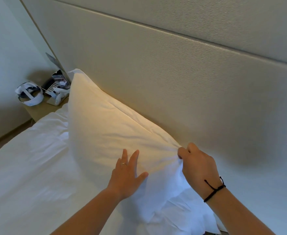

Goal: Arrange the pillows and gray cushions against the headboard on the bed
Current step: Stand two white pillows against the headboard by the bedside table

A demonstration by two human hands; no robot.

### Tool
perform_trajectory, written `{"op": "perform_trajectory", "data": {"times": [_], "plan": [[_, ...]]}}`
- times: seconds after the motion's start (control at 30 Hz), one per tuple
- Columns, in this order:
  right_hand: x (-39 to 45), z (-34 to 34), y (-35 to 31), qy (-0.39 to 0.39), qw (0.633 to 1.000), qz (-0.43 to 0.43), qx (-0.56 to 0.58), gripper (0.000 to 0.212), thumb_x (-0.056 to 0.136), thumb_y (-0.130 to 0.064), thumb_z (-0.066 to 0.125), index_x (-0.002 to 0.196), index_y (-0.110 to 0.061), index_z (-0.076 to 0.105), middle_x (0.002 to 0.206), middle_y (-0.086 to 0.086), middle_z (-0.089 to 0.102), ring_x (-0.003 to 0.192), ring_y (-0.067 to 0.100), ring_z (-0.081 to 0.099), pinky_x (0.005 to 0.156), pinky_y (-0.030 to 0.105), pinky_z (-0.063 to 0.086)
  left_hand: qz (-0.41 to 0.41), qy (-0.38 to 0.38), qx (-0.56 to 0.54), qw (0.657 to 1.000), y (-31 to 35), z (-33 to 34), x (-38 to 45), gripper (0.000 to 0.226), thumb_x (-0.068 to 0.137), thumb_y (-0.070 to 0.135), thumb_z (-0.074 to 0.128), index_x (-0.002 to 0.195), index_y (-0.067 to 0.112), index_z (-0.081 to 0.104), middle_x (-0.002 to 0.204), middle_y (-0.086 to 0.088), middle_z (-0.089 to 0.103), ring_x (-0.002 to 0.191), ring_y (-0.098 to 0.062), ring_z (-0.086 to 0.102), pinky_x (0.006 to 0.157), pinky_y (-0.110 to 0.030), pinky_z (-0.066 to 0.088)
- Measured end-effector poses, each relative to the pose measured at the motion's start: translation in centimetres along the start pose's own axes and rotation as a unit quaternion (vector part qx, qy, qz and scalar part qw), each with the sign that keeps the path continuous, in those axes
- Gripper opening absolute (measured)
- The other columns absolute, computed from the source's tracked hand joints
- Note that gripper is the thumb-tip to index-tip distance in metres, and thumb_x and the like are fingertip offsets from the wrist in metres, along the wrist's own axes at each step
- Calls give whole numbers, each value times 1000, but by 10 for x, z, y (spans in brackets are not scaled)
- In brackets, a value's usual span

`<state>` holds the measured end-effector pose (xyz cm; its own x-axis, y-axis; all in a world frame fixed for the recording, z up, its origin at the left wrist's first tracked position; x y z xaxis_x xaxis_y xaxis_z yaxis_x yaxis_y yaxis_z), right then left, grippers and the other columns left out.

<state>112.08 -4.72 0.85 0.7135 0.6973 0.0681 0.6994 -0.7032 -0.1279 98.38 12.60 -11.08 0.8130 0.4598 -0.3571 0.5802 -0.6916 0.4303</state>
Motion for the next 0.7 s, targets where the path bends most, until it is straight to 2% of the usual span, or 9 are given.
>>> {"op": "perform_trajectory", "data": {"times": [0.07, 0.13, 0.2, 0.27, 0.33, 0.4, 0.47, 0.6, 0.7], "plan": [[-1, 7, 4, -9, 999, 31, -26, 12, 80, 1, 61, 81, -11, 60, 74, 6, 44, 53, 27, 38, 48, 29, 28, 15, -27, 1, 1000, 1, -1, -4, 88, 86, 66, 52, 150, 48, -6, 163, 1, -20, 151, -26, 1, 118, -48, 23], [-7, 9, -5, 14, 998, 16, -53, 12, 77, 3, 64, 78, -8, 62, 79, 11, 52, 66, 31, 49, 58, 33, 36, 19, -36, 5, 999, -6, -6, -11, 88, 88, 62, 53, 152, 45, -4, 163, -2, -17, 151, -26, 7, 117, -47, 26], [-14, 8, -19, 47, 998, -14, -47, 15, 76, -1, 67, 90, -8, 68, 106, 18, 62, 99, 38, 58, 80, 43, 47, 2, -30, 0, 1000, -22, -11, -20, 85, 90, 58, 54, 153, 43, 0, 164, -3, -11, 150, -27, 13, 117, -45, 27], [-18, 13, -38, 31, 998, -55, -22, 25, 82, -17, 67, 106, -11, 67, 131, 17, 57, 127, 36, 48, 103, 49, 40, -26, -20, -13, 999, -47, -15, -33, 82, 91, 55, 55, 153, 43, 3, 165, -1, -7, 149, -26, 16, 117, -42, 27], [-21, 31, -60, -31, 994, -101, -20, 35, 88, -35, 62, 119, -18, 61, 143, 10, 48, 139, 30, 35, 114, 48, 29, -49, -6, -40, 998, -76, -16, -51, 78, 92, 52, 55, 154, 42, 7, 165, 3, 1, 149, -21, 16, 118, -39, 24], [-25, 55, -84, -96, 985, -143, -14, 48, 93, -46, 52, 135, -24, 48, 153, 6, 34, 145, 26, 21, 119, 45, 15, -73, 10, -63, 995, -108, -15, -76, 74, 94, 50, 53, 154, 41, 10, 164, 7, 11, 148, -14, 17, 119, -36, 23], [-29, 77, -111, -147, 974, -174, 10, 57, 95, -51, 47, 146, -30, 34, 159, 3, 22, 148, 22, 14, 120, 42, 8, -117, 25, -77, 990, -147, -12, -111, 70, 94, 50, 51, 153, 41, 14, 161, 12, 19, 146, -10, 23, 117, -34, 26], [-49, 116, -191, -239, 939, -244, 45, 61, 94, -55, 48, 148, -38, 26, 162, -1, 14, 145, 20, 20, 119, 37, 16, -269, 67, -110, 954, -243, 1, -217, 55, 96, 49, 46, 147, 47, 26, 152, 17, 35, 134, -7, 42, 109, -32, 37], [-73, 137, -266, -292, 903, -310, 53, 60, 93, -55, 48, 147, -39, 28, 160, -3, 20, 139, 22, 32, 115, 34, 27, -384, 139, -152, 900, -301, 7, -312, 41, 96, 45, 48, 136, 48, 40, 135, 19, 53, 119, -5, 52, 102, -31, 44]]}}
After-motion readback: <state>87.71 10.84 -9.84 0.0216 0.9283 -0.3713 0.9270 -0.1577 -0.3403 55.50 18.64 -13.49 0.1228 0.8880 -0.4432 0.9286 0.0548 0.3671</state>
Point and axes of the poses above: each hand's wrist, its own x-axis towards the middle knuckle, its own z-axis out of the palm, y = z × x, the point moved 9 cm from there along x, towards the middle knuckle
